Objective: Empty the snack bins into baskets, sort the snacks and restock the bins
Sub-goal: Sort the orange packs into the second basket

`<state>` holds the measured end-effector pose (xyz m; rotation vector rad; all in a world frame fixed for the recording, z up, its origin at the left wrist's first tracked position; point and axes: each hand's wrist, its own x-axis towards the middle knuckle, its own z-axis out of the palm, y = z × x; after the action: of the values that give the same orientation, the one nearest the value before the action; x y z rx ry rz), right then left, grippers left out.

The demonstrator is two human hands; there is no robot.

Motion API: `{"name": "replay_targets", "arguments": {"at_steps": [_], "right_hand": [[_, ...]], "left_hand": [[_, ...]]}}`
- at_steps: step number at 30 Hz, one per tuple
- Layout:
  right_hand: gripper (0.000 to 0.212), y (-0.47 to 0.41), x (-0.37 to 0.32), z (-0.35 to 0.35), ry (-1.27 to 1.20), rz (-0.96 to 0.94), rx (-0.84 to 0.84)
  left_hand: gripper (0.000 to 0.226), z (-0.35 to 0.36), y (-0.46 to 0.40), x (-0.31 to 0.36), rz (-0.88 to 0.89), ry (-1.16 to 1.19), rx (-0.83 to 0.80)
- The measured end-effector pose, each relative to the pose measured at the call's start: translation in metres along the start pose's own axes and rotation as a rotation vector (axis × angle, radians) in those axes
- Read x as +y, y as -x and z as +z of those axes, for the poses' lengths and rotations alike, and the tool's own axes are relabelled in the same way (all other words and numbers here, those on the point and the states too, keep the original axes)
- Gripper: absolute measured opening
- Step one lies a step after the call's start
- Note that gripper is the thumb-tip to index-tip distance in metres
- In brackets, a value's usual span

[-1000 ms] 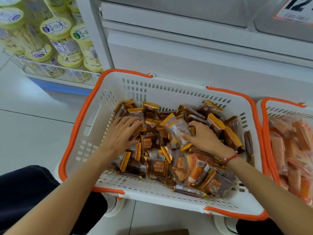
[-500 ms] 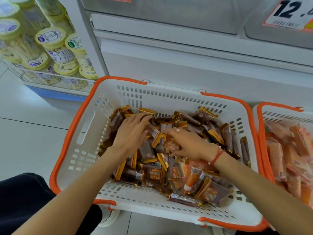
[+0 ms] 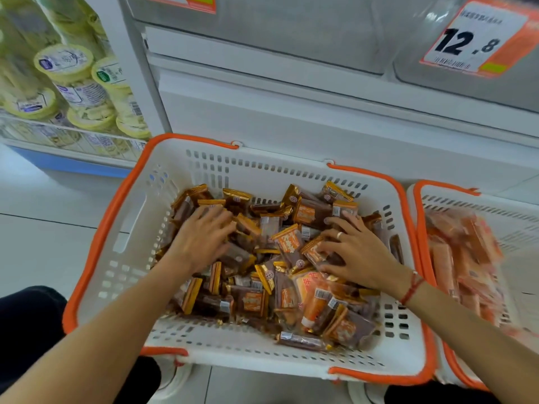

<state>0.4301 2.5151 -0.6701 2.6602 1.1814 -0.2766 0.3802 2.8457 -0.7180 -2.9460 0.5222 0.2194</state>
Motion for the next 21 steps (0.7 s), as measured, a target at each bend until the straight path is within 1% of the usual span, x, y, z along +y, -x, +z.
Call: {"name": "replay_targets", "arguments": {"at_steps": [2,3,4,5,6,7,8,9,11,12,13,14,16,17,19,21], "right_hand": [[0.048,0.005,0.001,0.005,-0.009,0.023,0.026],[0.049,0.006,0.001,0.005,-0.009,0.031,0.033],[0.050,0.006,0.002,0.005,-0.011,0.034,0.038],[0.050,0.005,0.002,0.004,-0.017,0.034,0.040],[0.050,0.005,0.003,0.004,-0.027,0.034,0.038],[0.051,0.005,0.003,0.004,-0.040,0.036,0.037],[0.051,0.005,0.004,0.004,-0.053,0.038,0.043],[0.051,0.006,0.005,0.004,-0.066,0.039,0.052],[0.049,0.006,0.007,0.004,-0.082,0.035,0.064],[0.047,0.006,0.007,0.004,-0.087,0.032,0.069],[0.046,0.006,0.008,0.005,-0.092,0.029,0.078],[0.046,0.006,0.008,0.005,-0.091,0.027,0.087],[0.048,0.005,0.008,0.007,-0.093,0.030,0.097],[0.049,0.005,0.007,0.008,-0.103,0.037,0.104],[0.052,0.005,0.006,0.008,-0.128,0.047,0.118],[0.054,0.004,0.008,0.009,-0.139,0.046,0.124]], "left_hand": [[0.044,-0.011,0.003,-0.006,-0.220,-0.005,-0.034],[0.045,-0.016,0.002,-0.005,-0.335,0.029,0.002],[0.042,-0.023,-0.001,0.002,-0.383,0.075,0.074],[0.037,-0.029,-0.005,0.013,-0.334,0.125,0.167],[0.030,-0.032,-0.009,0.028,-0.206,0.170,0.229],[0.025,-0.036,-0.013,0.046,-0.062,0.224,0.235],[0.028,-0.036,-0.016,0.065,0.024,0.271,0.176],[0.043,-0.032,-0.022,0.081,0.011,0.304,0.045],[0.082,-0.019,-0.033,0.097,-0.154,0.414,-0.309],[0.096,-0.007,-0.036,0.099,-0.212,0.502,-0.453],[0.104,0.002,-0.039,0.097,-0.215,0.610,-0.543],[0.108,0.008,-0.042,0.096,-0.192,0.710,-0.584],[0.105,0.012,-0.040,0.100,-0.182,0.827,-0.568],[0.097,0.011,-0.038,0.105,-0.204,0.833,-0.548],[0.076,0.008,-0.034,0.115,-0.242,0.824,-0.560],[0.058,0.004,-0.033,0.113,-0.209,0.804,-0.567]]}}
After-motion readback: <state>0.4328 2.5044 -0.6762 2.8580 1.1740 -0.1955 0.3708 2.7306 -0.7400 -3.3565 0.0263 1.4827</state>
